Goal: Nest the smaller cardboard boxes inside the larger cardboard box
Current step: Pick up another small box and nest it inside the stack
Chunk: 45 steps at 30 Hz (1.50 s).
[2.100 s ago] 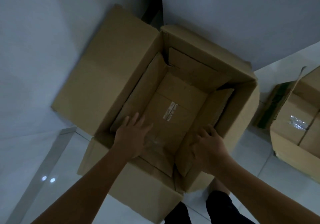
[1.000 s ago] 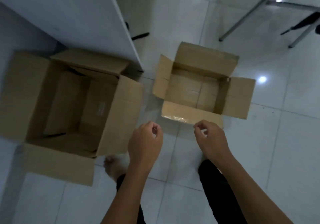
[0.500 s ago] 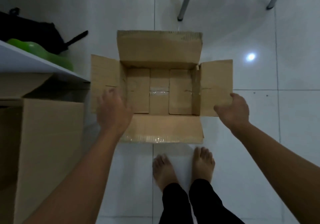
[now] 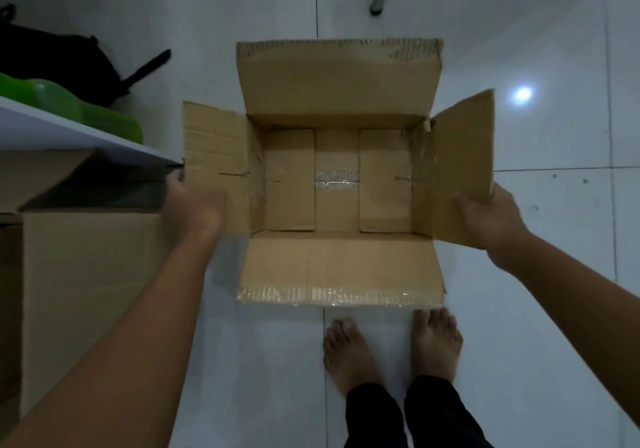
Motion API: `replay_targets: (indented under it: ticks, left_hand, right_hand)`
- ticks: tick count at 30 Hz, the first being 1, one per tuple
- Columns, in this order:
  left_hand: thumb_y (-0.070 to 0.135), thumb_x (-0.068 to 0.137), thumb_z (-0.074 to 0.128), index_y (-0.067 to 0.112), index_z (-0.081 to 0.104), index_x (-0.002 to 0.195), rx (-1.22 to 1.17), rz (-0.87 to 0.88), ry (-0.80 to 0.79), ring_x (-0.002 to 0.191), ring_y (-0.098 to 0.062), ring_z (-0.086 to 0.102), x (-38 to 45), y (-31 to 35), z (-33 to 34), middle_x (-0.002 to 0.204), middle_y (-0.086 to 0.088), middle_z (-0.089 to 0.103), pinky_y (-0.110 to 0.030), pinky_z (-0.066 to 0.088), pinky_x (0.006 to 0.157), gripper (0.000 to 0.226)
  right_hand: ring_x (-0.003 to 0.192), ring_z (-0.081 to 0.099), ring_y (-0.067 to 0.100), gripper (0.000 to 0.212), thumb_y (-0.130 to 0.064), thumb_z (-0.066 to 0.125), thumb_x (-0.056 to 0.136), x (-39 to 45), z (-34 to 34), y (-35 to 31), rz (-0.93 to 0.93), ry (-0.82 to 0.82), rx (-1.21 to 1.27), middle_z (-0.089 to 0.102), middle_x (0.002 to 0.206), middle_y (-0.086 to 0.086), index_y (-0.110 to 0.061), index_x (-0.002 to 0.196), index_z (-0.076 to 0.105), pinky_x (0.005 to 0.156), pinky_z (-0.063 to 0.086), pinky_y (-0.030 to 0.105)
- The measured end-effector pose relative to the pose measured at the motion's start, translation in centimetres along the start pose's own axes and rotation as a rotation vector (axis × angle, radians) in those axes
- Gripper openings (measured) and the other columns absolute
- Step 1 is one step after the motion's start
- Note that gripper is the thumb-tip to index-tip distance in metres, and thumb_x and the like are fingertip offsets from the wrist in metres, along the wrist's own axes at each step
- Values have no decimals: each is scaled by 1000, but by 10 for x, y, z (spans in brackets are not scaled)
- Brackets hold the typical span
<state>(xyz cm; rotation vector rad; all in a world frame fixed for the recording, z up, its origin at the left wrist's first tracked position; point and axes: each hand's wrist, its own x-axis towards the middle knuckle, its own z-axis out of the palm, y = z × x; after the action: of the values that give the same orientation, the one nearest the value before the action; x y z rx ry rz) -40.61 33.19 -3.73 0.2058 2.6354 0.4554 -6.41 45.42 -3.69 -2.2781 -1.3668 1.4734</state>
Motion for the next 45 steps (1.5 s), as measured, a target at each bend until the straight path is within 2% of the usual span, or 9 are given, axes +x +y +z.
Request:
replay_targets:
  ticks: [6, 11, 16, 20, 24, 30, 34, 39, 45]
  left_hand:
    - [25, 99, 53, 21, 62, 123, 113, 250, -150, 105, -27, 62, -32, 7, -15, 117, -3, 67, -39, 49, 87, 26]
    - [24, 101, 49, 30, 61, 127, 108, 238, -114, 99, -23, 64, -88, 1, -60, 114, 3, 69, -34, 48, 76, 29]
    - [22, 100, 53, 36, 55, 138, 12, 127, -145, 103, -20, 65, -153, 5, -130, 126, 5, 66, -25, 42, 69, 41]
    - [25, 98, 56, 34, 56, 136, -38, -24, -115, 105, -20, 64, -209, 11, -196, 128, 7, 65, -19, 29, 53, 39]
    - [28, 98, 55, 32, 55, 137, -69, -203, -76, 88, -13, 59, -265, 17, -257, 125, 5, 66, -21, 31, 53, 39]
    - [31, 99, 52, 34, 53, 139, -138, -307, 66, 107, -21, 62, -315, 0, -337, 127, 3, 65, -28, 36, 63, 40]
    - [33, 100, 48, 35, 50, 141, -243, -337, 116, 105, -20, 62, -325, -32, -389, 126, 4, 64, -38, 51, 78, 41]
    - [34, 100, 46, 31, 48, 143, -328, -463, 226, 75, -7, 53, -315, -88, -445, 124, 1, 65, -26, 39, 58, 43]
    - [34, 100, 45, 22, 51, 142, -438, -580, 339, 99, -23, 63, -277, -162, -492, 126, -6, 65, -31, 42, 73, 44]
  right_hand:
    - [102, 56, 27, 33, -23, 47, 97, -35, 10, -19, -74, -19, -75, 57, 107, 0, -19, 129, 53, 94, 51, 48]
    - [94, 57, 25, 27, -19, 44, 97, -100, -6, -40, -126, -10, -127, 60, 101, 2, -18, 121, 58, 80, 47, 36]
    - [100, 57, 32, 45, 0, 38, 90, -181, -42, -73, -148, -54, -248, 61, 115, 14, -12, 131, 51, 87, 51, 44]
    - [108, 57, 39, 51, -1, 40, 92, -247, -77, -100, -174, -140, -328, 56, 124, 21, -11, 142, 40, 93, 51, 54]
    - [109, 54, 41, 50, -3, 39, 93, -305, -107, -132, -237, -198, -432, 51, 126, 21, -11, 143, 38, 96, 48, 54]
    - [109, 55, 41, 52, -2, 44, 93, -365, -123, -185, -400, -289, -531, 52, 126, 23, -11, 144, 38, 93, 51, 50]
    - [110, 57, 35, 53, -3, 46, 91, -406, -104, -224, -526, -412, -541, 57, 126, 17, -12, 143, 41, 95, 49, 53]
    - [108, 59, 32, 52, -5, 46, 94, -458, -39, -271, -679, -568, -603, 58, 128, 14, -15, 144, 41, 93, 51, 51]
    - [88, 64, 36, 48, 4, 39, 91, -512, 67, -322, -845, -747, -732, 65, 96, 11, -17, 132, 51, 69, 55, 42]
